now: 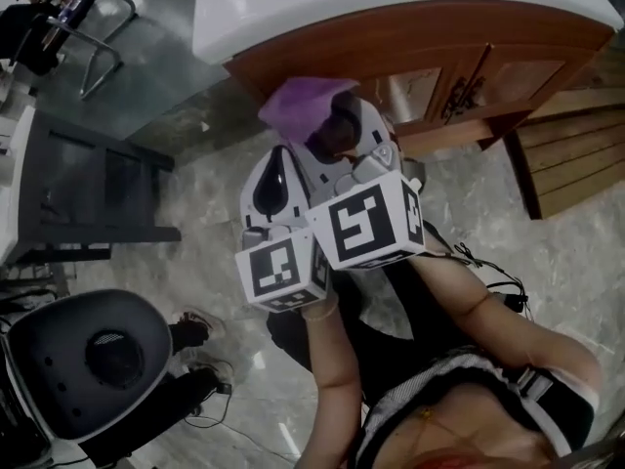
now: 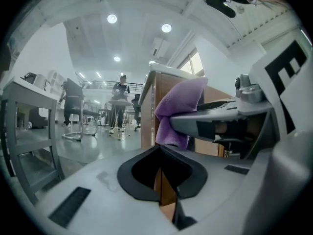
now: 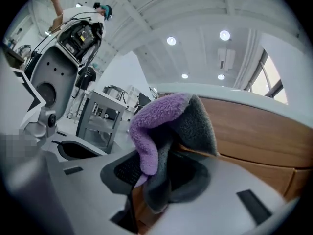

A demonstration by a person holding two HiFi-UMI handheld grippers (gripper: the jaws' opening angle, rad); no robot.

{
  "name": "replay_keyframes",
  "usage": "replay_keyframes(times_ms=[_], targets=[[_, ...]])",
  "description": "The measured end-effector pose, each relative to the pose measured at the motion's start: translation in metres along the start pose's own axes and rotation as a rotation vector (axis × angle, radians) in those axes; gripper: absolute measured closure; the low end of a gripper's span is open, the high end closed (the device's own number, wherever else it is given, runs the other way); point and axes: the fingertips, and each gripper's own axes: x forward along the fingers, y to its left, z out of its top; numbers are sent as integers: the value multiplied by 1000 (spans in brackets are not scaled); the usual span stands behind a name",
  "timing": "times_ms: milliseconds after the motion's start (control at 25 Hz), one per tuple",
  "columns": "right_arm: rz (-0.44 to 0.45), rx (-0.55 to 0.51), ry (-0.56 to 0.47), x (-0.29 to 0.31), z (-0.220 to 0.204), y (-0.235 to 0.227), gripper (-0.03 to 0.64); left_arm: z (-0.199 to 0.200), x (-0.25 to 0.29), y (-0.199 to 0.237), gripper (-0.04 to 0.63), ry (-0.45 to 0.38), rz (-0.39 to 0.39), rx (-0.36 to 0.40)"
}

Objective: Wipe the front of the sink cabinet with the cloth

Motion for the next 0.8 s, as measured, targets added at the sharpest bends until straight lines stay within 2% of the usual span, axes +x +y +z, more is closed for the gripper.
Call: replay_keyframes(times_ms=[160, 560, 800], targets=[[14, -16, -21, 1, -2, -4, 434, -3, 4, -7, 594, 8, 0, -38], [33, -2, -31, -5, -8, -17, 434, -7, 23, -35, 594, 30, -83, 4], [16, 8, -17, -17, -14, -30, 434, -12, 22, -42, 595, 9, -108, -27]])
